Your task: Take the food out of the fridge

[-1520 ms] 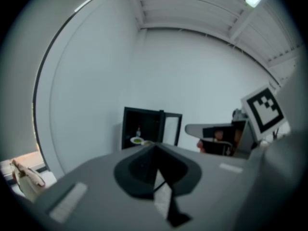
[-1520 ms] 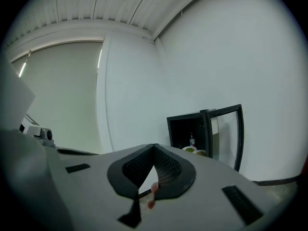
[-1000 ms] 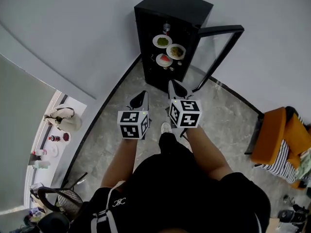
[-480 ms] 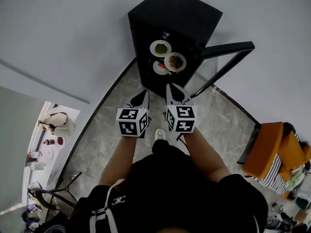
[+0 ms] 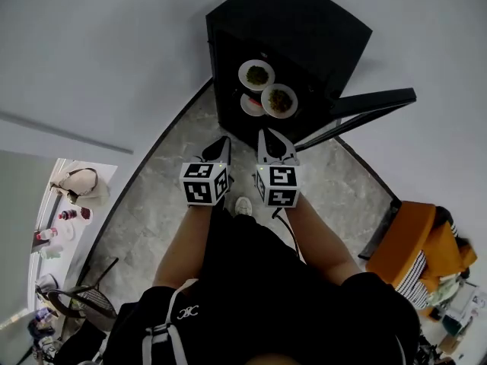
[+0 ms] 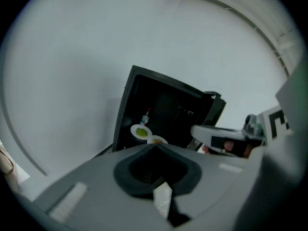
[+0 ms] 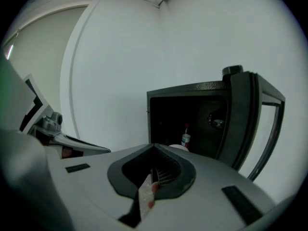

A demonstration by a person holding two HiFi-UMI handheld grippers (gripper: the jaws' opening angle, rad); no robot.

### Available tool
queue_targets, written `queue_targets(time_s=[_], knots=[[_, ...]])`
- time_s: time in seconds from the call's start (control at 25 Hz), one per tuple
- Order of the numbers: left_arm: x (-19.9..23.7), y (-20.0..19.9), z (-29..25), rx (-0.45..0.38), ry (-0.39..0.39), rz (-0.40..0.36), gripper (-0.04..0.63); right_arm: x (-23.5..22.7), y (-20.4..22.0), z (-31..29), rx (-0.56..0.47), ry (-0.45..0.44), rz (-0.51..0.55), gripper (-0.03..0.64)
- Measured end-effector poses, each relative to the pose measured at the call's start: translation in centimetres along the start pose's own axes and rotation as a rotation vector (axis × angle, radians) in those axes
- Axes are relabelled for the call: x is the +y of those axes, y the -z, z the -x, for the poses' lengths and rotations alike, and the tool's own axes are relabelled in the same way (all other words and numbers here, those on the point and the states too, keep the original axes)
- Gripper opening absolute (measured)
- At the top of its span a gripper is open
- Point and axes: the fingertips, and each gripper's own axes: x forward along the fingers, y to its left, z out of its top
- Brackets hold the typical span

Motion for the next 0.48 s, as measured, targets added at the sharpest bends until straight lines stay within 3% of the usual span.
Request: queue_targets(time_s=[0.32,0.48], knots=[[4.8,2.6,-5.6,0.055,0.076,0.112,-0.005,0.7,2.1,-5.6,0.070,0.032,0.056,-0.006],[6.7,5.9,-9.3,0.094,0.129,0.188,-0.005,0.7,4.4,-8.2,0.126,0.051,0.069,-0.006]])
